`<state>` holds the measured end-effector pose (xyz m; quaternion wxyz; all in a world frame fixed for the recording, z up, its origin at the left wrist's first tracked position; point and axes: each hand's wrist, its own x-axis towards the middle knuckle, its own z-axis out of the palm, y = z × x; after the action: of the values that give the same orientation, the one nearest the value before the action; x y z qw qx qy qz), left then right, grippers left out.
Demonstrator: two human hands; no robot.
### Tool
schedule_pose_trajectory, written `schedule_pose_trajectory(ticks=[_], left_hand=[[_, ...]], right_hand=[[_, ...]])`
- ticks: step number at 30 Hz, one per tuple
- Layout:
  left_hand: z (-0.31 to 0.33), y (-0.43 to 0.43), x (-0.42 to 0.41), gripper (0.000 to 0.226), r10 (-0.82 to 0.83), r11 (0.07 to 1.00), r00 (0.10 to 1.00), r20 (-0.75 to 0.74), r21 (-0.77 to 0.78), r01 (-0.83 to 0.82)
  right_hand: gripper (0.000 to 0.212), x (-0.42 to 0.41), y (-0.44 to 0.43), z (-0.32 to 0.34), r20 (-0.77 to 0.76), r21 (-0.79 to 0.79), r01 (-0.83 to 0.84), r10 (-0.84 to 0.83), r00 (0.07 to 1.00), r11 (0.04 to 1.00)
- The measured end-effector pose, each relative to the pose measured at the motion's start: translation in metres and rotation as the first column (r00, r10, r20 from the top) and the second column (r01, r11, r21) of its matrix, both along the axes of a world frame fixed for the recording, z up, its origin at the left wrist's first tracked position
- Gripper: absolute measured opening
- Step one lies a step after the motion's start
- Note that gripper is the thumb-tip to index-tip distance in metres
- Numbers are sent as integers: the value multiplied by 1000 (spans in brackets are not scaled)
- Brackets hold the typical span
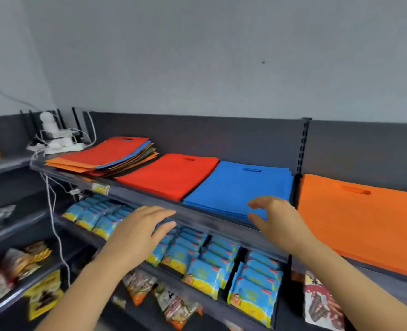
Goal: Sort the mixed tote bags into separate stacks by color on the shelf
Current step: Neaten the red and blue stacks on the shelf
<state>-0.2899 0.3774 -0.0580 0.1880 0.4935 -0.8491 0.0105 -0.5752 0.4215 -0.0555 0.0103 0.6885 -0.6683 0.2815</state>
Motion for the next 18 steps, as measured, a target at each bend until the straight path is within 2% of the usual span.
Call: schedule_pose_trajectory(ticks=[1,3,11,15,18], left_hand=[[1,-5,18,61,24,1000,1000,13,2,-25],[1,-16,52,48,67,998,998,20,-12,-67],[-7,-65,141,43,165,984,986,-7,-64,-165],[-9,-106,179,46,227,969,974,-18,-92,-228],[-4,-144,207,67,281,954,960,-11,-105,-280]], right_hand=[[34,19,-13,0,2,5,-21,21,1000,1000],[33,56,-39,1,2,12,-64,64,998,998],[32,184,-156,6,-53,74,-258,262,964,963],[35,239,-228,14,-55,74,-320,324,944,945],[31,274,-283,22,-51,63,-360,363,930,931]])
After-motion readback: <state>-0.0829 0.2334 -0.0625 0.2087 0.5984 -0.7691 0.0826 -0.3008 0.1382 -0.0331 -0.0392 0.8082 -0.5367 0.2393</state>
